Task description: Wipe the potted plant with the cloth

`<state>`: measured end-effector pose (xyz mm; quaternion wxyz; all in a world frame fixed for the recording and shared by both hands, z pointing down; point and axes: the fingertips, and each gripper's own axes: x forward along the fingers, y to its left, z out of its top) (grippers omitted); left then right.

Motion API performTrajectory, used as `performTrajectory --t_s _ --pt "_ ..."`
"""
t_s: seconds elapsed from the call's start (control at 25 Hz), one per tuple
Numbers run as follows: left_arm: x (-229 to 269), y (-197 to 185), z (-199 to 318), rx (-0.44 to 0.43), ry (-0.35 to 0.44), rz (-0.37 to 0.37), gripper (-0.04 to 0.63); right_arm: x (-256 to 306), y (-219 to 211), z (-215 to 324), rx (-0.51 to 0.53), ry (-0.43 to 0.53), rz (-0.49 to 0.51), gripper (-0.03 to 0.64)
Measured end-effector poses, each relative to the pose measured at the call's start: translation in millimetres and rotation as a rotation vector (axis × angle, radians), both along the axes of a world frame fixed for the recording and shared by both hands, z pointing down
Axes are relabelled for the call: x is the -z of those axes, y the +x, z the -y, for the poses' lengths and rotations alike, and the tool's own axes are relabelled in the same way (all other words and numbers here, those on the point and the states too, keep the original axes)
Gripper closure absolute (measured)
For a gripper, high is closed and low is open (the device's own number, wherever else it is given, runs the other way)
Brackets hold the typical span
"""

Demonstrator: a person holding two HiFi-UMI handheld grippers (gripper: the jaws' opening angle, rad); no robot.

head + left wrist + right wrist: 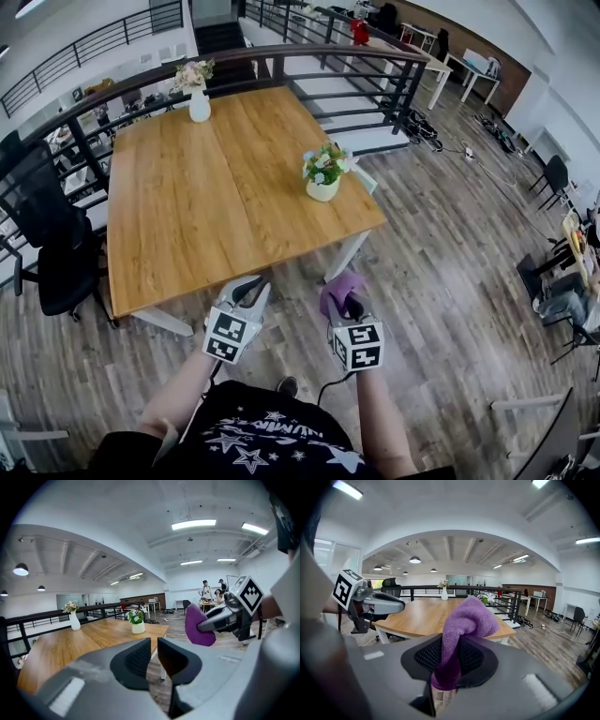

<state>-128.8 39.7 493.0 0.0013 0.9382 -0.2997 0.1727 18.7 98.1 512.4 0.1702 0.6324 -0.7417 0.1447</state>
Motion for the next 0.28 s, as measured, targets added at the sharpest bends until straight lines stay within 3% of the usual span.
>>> performTrajectory --t_s 0.28 --pt "0.4 -59.4 -1.9 -0.015 -0.022 -0.017 0.568 6.5 -50.4 9.8 -0.045 0.013 0.017 0.534"
